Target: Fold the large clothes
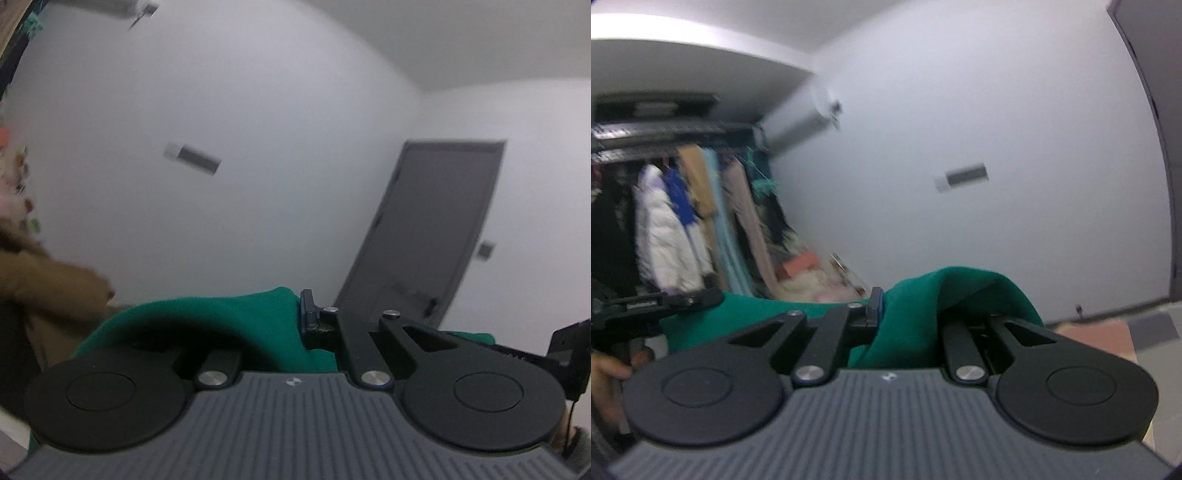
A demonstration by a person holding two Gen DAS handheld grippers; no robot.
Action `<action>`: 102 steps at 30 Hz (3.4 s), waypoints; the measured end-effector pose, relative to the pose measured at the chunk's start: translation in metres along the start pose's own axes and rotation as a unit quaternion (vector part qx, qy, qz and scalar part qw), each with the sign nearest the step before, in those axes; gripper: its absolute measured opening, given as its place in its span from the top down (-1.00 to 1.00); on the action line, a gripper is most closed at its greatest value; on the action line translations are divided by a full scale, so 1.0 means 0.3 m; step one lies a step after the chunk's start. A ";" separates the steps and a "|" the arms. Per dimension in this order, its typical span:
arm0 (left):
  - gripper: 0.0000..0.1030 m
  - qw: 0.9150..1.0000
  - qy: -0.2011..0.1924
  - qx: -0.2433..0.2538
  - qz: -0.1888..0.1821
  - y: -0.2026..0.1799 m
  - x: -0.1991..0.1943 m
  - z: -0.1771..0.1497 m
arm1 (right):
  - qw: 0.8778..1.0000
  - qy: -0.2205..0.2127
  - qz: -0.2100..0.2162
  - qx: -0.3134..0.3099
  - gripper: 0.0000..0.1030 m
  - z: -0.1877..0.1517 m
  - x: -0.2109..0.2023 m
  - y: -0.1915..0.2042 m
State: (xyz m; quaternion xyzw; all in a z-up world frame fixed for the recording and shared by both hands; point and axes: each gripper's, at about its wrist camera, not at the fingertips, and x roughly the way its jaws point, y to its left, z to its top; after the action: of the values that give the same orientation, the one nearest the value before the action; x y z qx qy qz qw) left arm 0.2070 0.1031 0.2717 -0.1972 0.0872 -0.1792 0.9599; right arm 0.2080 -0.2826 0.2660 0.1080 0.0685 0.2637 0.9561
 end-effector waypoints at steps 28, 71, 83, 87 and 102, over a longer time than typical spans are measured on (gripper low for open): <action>0.85 0.970 0.196 -0.075 0.119 0.788 1.090 -0.740 | 0.972 0.183 -0.135 0.054 0.58 -0.911 1.055 -0.691; -0.26 0.948 0.169 -0.039 0.268 0.339 -0.251 -0.912 | 0.960 0.279 -0.025 0.021 -0.62 -1.099 -0.022 0.183; -0.28 0.927 0.208 -0.059 0.306 0.481 -0.144 -1.027 | 0.939 0.336 -0.003 -0.070 -0.63 -1.252 0.088 0.240; -0.28 0.914 0.208 -0.066 0.342 0.538 -0.129 -1.052 | 0.935 0.339 -0.022 -0.104 -0.40 -1.291 0.106 0.244; -0.28 0.894 0.179 -0.088 0.401 0.623 -0.167 -1.050 | 0.962 0.222 -0.158 -0.036 0.40 -1.019 -0.013 0.022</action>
State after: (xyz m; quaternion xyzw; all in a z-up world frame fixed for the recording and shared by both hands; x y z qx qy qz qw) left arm 0.1438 0.1732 -0.0858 -0.1937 0.3448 0.1965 0.8972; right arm 0.1439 -0.2269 -0.0278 -0.0002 0.2854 0.1287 0.9497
